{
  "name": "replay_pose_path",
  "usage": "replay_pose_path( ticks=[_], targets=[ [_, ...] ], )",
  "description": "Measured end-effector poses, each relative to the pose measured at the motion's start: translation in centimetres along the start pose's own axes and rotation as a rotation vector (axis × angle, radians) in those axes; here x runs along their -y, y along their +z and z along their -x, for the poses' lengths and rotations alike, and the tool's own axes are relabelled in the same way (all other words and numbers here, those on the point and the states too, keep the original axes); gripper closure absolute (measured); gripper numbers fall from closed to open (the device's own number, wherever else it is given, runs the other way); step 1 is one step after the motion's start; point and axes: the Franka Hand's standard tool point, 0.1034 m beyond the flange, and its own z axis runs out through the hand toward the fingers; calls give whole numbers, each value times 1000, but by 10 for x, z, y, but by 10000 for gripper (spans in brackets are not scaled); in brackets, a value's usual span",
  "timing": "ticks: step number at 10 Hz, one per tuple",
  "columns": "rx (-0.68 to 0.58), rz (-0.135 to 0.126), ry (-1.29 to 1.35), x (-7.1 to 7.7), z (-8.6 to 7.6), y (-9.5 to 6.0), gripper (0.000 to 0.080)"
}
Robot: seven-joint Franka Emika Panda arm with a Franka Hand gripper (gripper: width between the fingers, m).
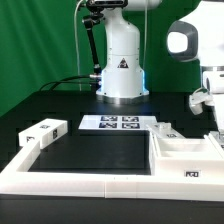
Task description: Assemble cabinet
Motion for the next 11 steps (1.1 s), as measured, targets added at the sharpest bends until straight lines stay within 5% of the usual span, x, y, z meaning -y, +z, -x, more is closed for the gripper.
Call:
replay_pose_path(
  ticks=[4,6,11],
  targets=[
    [71,7,-12,-9,51,-50,732],
    [78,6,-16,-11,68,-54,732],
    [72,1,-179,-18,77,-49,732]
  ],
)
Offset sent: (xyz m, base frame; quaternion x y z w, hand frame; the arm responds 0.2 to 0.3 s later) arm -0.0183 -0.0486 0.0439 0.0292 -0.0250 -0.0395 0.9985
